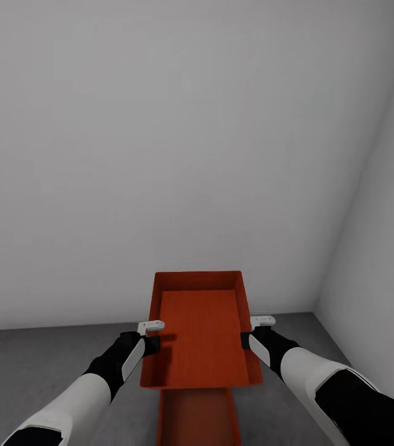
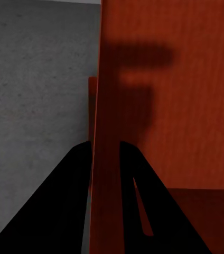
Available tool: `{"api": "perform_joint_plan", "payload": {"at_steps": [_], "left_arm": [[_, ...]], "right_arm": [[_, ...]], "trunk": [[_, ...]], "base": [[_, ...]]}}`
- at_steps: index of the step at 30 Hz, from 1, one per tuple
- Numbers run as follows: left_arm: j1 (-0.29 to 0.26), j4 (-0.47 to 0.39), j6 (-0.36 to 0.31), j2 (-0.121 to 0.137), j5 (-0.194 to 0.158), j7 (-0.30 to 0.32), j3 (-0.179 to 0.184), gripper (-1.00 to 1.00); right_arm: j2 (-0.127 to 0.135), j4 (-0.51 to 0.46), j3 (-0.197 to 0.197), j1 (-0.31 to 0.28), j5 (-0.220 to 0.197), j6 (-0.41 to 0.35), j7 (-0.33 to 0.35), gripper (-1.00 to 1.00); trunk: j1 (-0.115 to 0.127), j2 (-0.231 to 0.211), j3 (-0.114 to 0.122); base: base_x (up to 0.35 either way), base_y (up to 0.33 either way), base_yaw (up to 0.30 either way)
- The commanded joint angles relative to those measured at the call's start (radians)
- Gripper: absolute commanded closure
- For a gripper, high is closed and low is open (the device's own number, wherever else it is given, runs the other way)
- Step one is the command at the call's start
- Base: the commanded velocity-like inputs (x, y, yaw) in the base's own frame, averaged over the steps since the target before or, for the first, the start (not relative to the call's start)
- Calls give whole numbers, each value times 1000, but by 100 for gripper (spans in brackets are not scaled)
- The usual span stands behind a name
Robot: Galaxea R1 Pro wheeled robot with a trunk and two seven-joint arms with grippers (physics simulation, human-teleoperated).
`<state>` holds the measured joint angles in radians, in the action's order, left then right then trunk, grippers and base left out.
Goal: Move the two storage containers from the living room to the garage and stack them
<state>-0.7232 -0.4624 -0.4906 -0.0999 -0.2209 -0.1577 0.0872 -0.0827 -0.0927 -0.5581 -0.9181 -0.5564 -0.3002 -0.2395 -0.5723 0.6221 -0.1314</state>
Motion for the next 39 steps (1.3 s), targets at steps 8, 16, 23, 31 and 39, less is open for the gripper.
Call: {"api": "perform_joint_plan", "payload": {"at_steps": [8, 16, 23, 31, 39], "left_arm": [[-1, -3, -8, 2, 15, -14, -3, 100], [-1, -3, -8, 2, 15, -14, -2, 100], [-1, -3, -8, 2, 15, -14, -2, 100], [-1, -3, -8, 2, 15, -14, -2, 100], [-1, -2, -8, 2, 15, -14, -2, 100]], "right_arm": [[1, -2, 6, -1, 5, -7, -9, 100], [1, -2, 6, -1, 5, -7, -9, 100], [1, -2, 6, -1, 5, -7, -9, 100], [1, -2, 6, -1, 5, -7, -9, 100], [1, -2, 6, -1, 4, -7, -9, 100]], "trunk": [[0, 2, -15], [0, 2, -28], [0, 2, -39], [0, 2, -52], [0, 2, -65]], "base": [[0, 0, 0], [0, 0, 0], [0, 0, 0], [0, 0, 0], [0, 0, 0]]}}
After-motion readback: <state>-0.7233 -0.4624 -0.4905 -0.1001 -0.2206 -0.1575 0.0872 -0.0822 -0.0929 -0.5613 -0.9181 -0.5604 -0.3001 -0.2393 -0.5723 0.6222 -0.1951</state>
